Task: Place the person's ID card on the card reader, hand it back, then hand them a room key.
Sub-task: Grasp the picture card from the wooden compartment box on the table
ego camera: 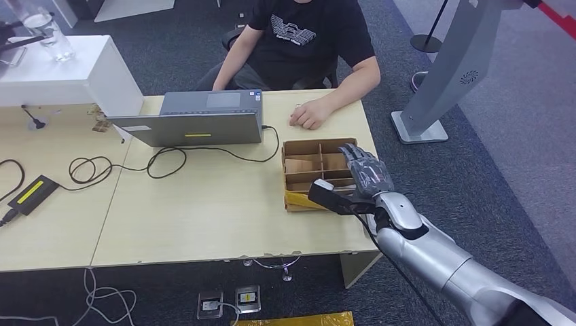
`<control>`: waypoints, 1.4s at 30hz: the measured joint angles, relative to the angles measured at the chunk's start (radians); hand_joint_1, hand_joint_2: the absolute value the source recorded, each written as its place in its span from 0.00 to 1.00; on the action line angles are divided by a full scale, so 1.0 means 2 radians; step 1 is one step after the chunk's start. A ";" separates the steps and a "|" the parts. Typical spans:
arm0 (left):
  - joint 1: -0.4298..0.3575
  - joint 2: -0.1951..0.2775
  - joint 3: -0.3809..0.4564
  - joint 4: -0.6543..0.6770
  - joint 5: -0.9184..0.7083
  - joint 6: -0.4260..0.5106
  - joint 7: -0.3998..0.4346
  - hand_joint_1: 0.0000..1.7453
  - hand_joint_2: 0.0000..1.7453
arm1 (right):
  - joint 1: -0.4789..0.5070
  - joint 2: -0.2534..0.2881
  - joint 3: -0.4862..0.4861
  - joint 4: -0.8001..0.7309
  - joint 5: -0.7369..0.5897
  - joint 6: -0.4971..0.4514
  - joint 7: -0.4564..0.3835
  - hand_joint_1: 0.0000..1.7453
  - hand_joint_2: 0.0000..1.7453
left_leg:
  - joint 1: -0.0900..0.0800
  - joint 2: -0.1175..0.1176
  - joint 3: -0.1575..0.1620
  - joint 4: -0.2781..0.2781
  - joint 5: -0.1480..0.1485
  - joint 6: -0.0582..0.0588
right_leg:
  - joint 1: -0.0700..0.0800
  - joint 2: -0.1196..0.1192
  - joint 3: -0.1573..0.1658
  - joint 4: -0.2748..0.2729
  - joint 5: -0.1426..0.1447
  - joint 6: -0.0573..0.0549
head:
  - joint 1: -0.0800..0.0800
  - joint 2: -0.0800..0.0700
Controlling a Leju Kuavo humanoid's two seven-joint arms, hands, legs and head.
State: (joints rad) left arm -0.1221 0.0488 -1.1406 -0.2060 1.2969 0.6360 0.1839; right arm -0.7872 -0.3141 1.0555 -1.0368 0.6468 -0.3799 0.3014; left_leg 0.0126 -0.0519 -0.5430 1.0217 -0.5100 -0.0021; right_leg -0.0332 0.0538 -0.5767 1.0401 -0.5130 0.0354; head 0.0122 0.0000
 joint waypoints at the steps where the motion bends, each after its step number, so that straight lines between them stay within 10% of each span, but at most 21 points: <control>1: 0.000 0.000 0.000 0.000 0.000 0.000 0.000 0.00 0.00 | 0.000 0.000 0.001 0.000 0.000 0.000 0.000 0.00 1.00 | 0.000 0.000 0.000 0.000 0.000 0.000 | 0.000 0.000 0.000 0.000 0.000 0.000 | 0.000 0.000; 42: 0.000 0.000 0.005 0.000 0.002 0.005 0.003 0.00 0.00 | -0.008 -0.016 0.053 -0.002 -0.038 -0.008 -0.002 0.00 1.00 | 0.000 0.000 0.000 0.000 0.000 0.000 | 0.000 0.000 0.000 0.000 0.000 0.000 | 0.000 0.000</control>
State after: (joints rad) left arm -0.1223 0.0488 -1.1313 -0.2060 1.3008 0.6458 0.1904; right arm -0.8037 -0.3462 1.1618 -1.0399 0.5716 -0.3967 0.2979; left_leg 0.0127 -0.0519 -0.5431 1.0217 -0.5100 -0.0021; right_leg -0.0331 0.0537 -0.5766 1.0401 -0.5130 0.0354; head 0.0121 0.0000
